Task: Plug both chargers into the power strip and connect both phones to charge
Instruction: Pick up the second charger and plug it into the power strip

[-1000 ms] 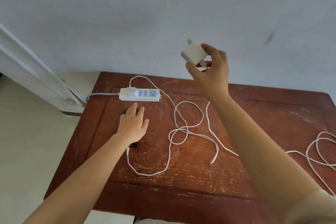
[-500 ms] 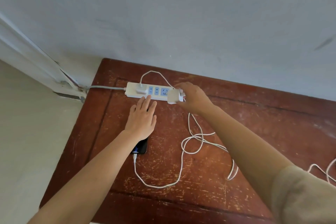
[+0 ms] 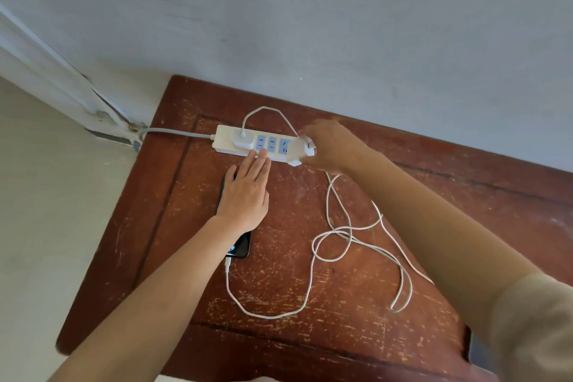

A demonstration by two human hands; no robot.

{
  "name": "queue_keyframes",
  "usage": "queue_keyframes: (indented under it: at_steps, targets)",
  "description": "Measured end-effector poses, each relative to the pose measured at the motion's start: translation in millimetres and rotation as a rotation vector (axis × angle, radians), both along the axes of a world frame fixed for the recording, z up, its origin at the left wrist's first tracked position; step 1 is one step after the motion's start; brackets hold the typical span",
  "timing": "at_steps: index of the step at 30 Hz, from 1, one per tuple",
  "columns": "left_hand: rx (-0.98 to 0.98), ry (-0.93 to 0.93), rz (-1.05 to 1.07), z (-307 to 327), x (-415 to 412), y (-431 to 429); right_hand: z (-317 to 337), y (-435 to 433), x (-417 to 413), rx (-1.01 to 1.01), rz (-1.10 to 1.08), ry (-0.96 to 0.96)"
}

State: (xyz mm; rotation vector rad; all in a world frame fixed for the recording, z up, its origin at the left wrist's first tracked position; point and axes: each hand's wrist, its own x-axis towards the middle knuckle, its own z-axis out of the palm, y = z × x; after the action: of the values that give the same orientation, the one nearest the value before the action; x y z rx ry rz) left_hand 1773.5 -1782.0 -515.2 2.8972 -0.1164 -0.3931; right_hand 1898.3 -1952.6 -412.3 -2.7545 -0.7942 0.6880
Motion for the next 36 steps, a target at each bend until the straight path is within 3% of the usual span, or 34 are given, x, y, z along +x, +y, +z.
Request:
queue_keyframes:
  at_steps: [12, 21, 27, 36]
  targets:
    - [-0.033, -0.023, -0.004, -1.5, 1.7, 4.1, -3.3, 7.7, 1.9, 0.124, 0.031, 0.019]
    - [-0.116, -0.059, 0.002, 5.2, 3.2, 13.8, -11.8, 18.4, -6.9, -0.004, 0.163, -0.057]
    - [-0.098, -0.066, -0.011, 8.1, 6.8, 15.8, -15.6, 18.1, 0.7, 0.092, 0.036, 0.014]
    - [-0.085, -0.032, -0.016, 7.0, 10.1, 15.2, -23.7, 17.2, -10.4, -0.028, 0.049, -0.186]
